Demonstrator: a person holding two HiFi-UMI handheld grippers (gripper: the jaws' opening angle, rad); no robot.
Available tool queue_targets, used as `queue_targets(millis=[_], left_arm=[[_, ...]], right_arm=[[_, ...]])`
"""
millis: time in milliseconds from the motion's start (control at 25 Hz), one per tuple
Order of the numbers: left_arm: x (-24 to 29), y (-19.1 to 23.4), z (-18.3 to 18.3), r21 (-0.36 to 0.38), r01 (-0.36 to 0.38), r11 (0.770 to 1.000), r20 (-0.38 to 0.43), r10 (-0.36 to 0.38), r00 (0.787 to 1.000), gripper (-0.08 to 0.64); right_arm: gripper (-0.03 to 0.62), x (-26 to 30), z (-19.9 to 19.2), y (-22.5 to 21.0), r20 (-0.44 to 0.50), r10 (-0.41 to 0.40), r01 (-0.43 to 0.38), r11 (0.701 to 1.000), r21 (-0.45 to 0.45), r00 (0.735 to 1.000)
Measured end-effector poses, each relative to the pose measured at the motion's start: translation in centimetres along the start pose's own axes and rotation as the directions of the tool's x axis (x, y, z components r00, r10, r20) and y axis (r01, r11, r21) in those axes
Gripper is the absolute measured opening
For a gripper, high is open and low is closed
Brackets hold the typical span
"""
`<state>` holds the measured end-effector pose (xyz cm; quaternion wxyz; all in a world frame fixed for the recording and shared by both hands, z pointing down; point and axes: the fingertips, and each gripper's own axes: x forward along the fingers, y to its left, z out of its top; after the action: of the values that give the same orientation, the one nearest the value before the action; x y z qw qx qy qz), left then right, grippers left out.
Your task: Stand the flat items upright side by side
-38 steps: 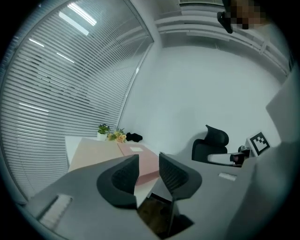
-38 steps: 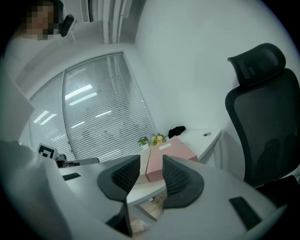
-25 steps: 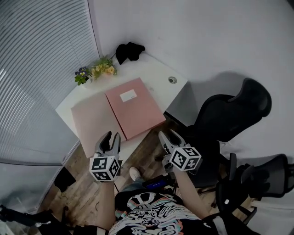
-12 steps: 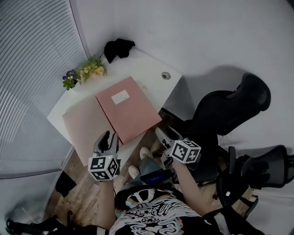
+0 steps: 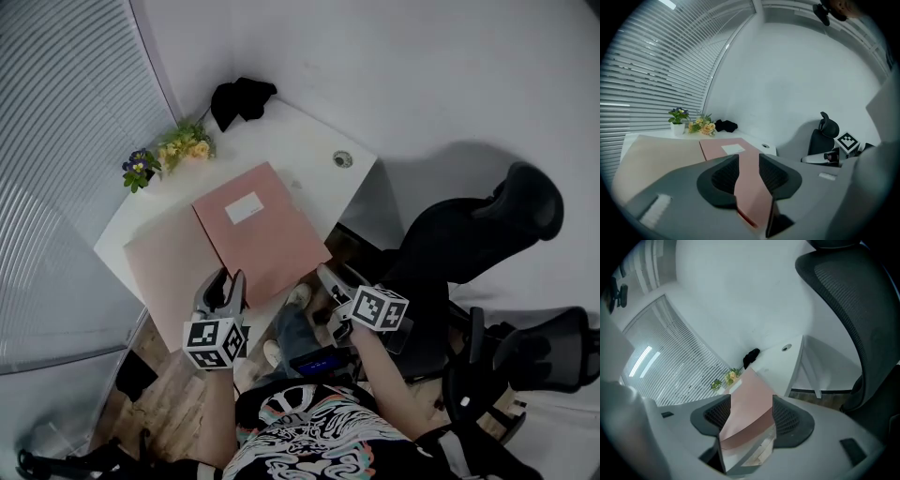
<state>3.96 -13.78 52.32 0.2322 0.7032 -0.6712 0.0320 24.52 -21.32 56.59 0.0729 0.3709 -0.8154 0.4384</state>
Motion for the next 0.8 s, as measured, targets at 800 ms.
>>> queue_targets(millis=[800], left_arm=[[2.7,-0.6,-3.5,0.044,0.042,0.998,-0.144,-0.035,0.989,0.132]], right_arm=[[0.328,3.1,-1.9,-3.5,-0.031,0.029,-0.021,0.973,0.228,0.999]])
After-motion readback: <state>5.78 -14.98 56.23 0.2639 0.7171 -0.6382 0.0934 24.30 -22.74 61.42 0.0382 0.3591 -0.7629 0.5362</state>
